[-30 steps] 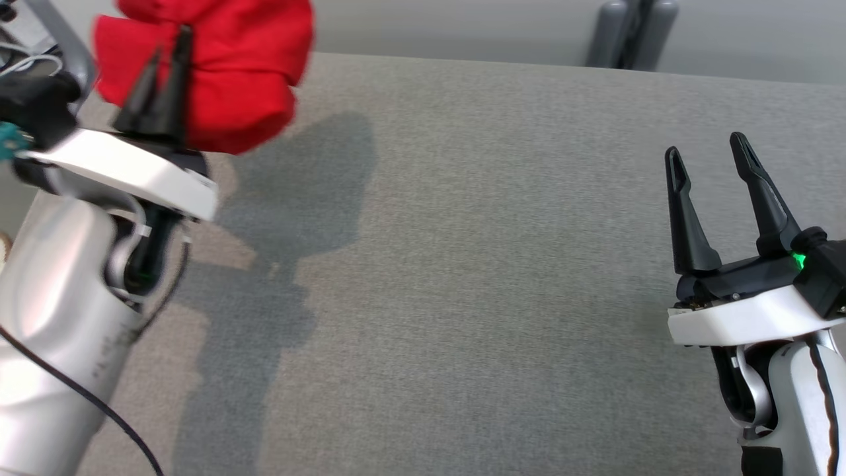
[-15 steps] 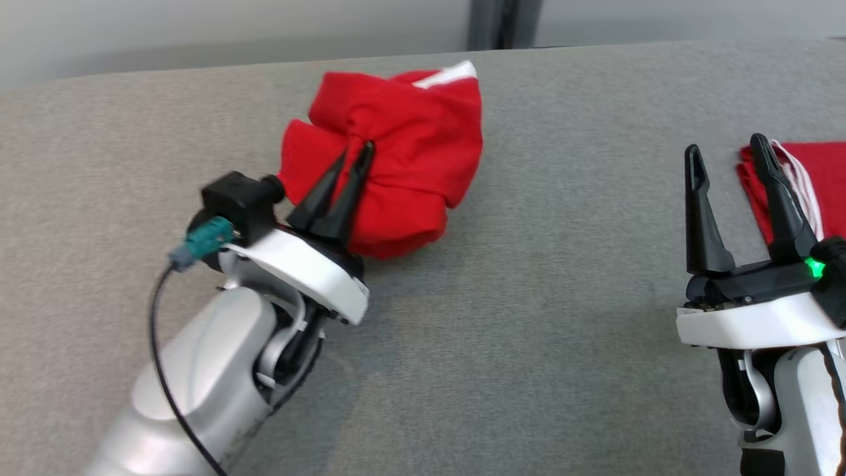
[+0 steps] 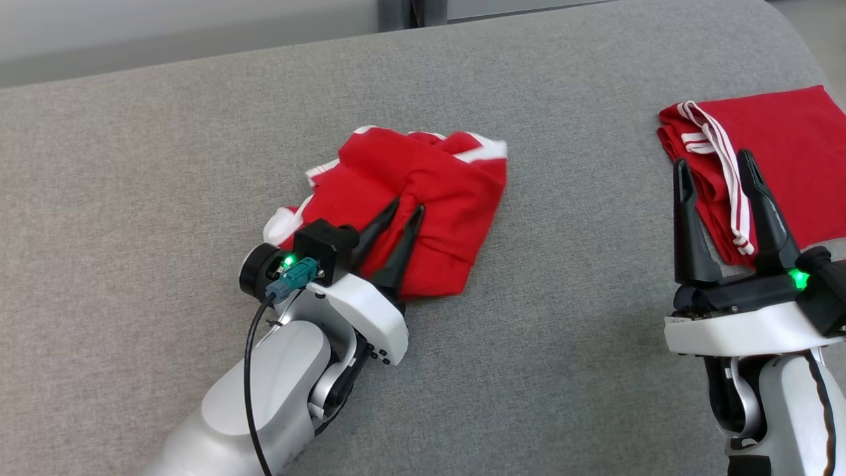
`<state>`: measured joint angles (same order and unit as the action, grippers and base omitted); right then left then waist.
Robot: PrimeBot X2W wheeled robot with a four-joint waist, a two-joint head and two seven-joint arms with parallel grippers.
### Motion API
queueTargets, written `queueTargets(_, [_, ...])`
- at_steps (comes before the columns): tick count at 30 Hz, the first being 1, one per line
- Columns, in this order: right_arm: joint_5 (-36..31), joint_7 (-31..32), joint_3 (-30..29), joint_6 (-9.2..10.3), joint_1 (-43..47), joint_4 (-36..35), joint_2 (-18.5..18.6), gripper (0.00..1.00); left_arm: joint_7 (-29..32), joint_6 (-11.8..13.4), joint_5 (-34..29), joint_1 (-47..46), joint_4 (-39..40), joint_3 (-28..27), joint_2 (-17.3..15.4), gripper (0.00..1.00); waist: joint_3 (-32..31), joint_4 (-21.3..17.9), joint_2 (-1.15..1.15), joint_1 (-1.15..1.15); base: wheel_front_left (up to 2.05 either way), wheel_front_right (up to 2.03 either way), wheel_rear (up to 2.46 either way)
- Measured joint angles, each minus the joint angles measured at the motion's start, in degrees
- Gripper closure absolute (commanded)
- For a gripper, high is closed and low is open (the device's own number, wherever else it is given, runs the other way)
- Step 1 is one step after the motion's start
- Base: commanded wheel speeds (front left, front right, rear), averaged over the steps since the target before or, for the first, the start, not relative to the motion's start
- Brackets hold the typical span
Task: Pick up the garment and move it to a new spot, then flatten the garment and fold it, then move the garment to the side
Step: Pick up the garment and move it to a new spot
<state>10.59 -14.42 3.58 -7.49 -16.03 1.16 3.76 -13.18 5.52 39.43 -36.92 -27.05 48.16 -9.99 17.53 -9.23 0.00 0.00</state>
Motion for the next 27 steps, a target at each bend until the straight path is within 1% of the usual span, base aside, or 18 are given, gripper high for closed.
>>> queueTargets(4, [0.0, -0.3, -0.6, 0.0, 0.1, 0.4, -0.2, 0.0, -0.6, -0.2, -0.3, -0.1, -0.8, -0.3, -0.1, 0.0, -0.4, 0.8, 0.0, 0.0, 0.0, 0.0, 0.0])
queueTargets(8, [-0.1, -0.3, -0.9, 0.0, 0.1, 0.9, -0.2, 0.0, -1.3, 0.1, -0.5, -0.2, 0.3, -2.1, -0.3, 0.0, -1.2, 2.4, 0.0, 0.0, 0.0, 0.0, 0.0])
queueTargets(13, [-0.1, -0.3, -0.6, 0.0, 0.1, 1.1, 0.4, 0.0, -1.8, 2.1, -1.7, 0.1, 3.5, -5.9, -2.1, 0.0, -2.6, 5.0, 0.0, 0.0, 0.0, 0.0, 0.0])
queueTargets(16, [-0.1, -0.3, 0.2, 0.0, 0.3, 1.1, 0.8, 0.0, -1.9, 3.7, -4.1, 1.7, 7.8, -10.3, -3.8, 0.0, -3.8, 6.7, 0.0, 0.0, 0.0, 0.0, 0.0])
queueTargets(19, [-0.3, -0.3, 2.4, 0.0, 1.3, 1.6, 1.7, 0.0, -2.0, 4.9, -7.0, 6.2, 12.4, -14.5, -5.4, 0.0, -5.2, 8.3, 0.0, 0.0, 0.0, 0.0, 0.0])
queueTargets(23, [-0.3, -0.2, 2.6, 0.0, 3.2, 2.3, 2.5, 0.0, -2.0, 5.4, -9.3, 14.1, 17.2, -19.3, -5.3, 0.0, -7.3, 10.5, 0.0, 0.0, 0.0, 0.0, 0.0])
queueTargets(25, [-0.5, 0.3, 3.5, 0.0, 3.7, 2.5, 3.1, 0.0, -2.0, 5.7, -11.7, 17.7, 19.1, -21.3, -5.8, 0.0, -8.2, 11.7, 0.0, 0.0, 0.0, 0.0, 0.0])
queueTargets(27, [-0.5, 0.5, 4.2, 0.0, 3.8, 2.6, 3.4, 0.0, -2.0, 6.2, -13.4, 20.9, 20.6, -23.7, -5.6, 0.0, -8.9, 12.9, 0.0, 0.0, 0.0, 0.0, 0.0])
